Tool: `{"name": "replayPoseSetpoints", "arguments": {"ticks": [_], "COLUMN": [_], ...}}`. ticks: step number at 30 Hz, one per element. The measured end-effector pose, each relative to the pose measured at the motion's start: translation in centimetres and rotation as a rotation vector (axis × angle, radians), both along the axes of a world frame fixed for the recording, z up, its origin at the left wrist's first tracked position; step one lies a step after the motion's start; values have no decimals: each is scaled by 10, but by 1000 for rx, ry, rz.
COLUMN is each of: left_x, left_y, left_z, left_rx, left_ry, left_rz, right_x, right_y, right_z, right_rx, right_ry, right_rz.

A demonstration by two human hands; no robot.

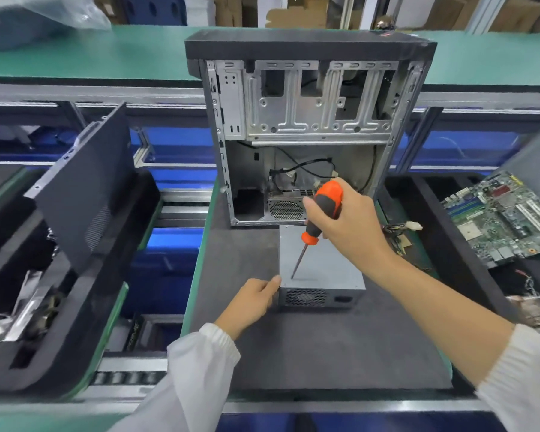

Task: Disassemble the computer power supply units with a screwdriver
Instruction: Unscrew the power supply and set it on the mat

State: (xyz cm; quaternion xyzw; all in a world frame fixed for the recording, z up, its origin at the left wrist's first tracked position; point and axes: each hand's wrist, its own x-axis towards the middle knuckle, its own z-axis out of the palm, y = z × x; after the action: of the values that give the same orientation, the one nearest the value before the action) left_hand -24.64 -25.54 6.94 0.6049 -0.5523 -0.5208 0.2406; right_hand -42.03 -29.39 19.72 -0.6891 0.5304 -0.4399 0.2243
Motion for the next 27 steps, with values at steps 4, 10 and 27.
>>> {"name": "replayPoseSetpoints", "arguments": {"ticks": [4, 10, 27], "left_x": [1, 4, 6], "left_y": [8, 11, 9], "left_z": [1, -6, -9], "left_rx": [-43, -384, -491], "left_ry": [54, 64, 88], "left_rz": [14, 132, 93], "right_x": [5, 8, 9], "right_y": [2, 3, 4], "right_z": [-4, -6, -5], "right_rx": [-8, -16, -35], "right_ry": [-37, -15, 4], "right_rz": [20, 43, 62]}}
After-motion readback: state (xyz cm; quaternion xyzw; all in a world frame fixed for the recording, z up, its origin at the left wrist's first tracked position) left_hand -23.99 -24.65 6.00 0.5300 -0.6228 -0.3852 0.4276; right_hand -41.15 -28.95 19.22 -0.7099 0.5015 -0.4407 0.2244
